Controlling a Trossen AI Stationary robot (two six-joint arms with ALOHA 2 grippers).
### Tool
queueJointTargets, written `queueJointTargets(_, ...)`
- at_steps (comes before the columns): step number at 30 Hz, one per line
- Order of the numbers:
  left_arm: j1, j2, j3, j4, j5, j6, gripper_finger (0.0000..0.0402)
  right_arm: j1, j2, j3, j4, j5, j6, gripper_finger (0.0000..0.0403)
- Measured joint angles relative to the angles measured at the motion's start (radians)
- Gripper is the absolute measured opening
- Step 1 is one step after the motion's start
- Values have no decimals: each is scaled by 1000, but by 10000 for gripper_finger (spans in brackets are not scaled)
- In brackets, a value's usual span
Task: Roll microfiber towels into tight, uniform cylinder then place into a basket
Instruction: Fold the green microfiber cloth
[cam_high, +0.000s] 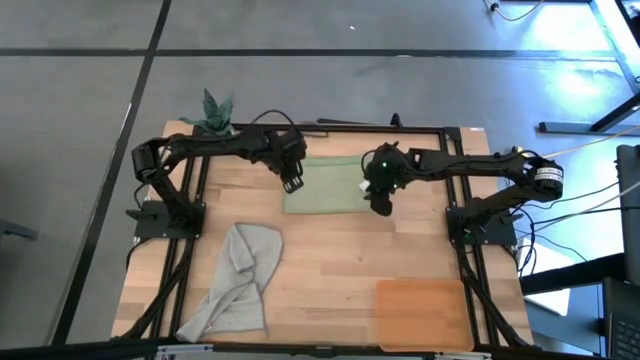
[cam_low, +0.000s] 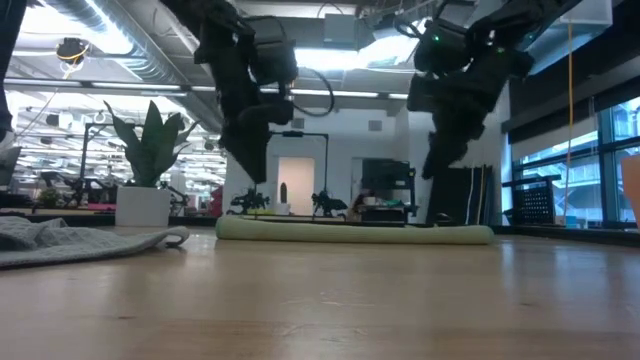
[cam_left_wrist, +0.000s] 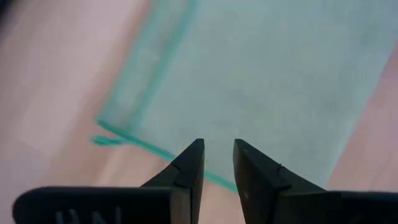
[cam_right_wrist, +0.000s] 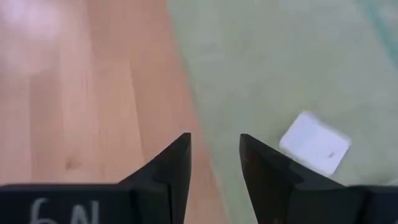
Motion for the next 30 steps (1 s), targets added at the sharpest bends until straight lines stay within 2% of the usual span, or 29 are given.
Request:
queueJointTargets(8, -54, 29, -93, 178, 6, 20, 75, 32, 0, -93, 8, 77, 76, 138)
queueJointTargets(23, -96, 122, -175, 206, -1, -13, 75, 27, 4, -193, 38, 304, 126, 136)
queueJointTargets(30, -147, 125, -176, 205, 17, -129, 75, 7, 5, -193, 50, 399, 127, 123)
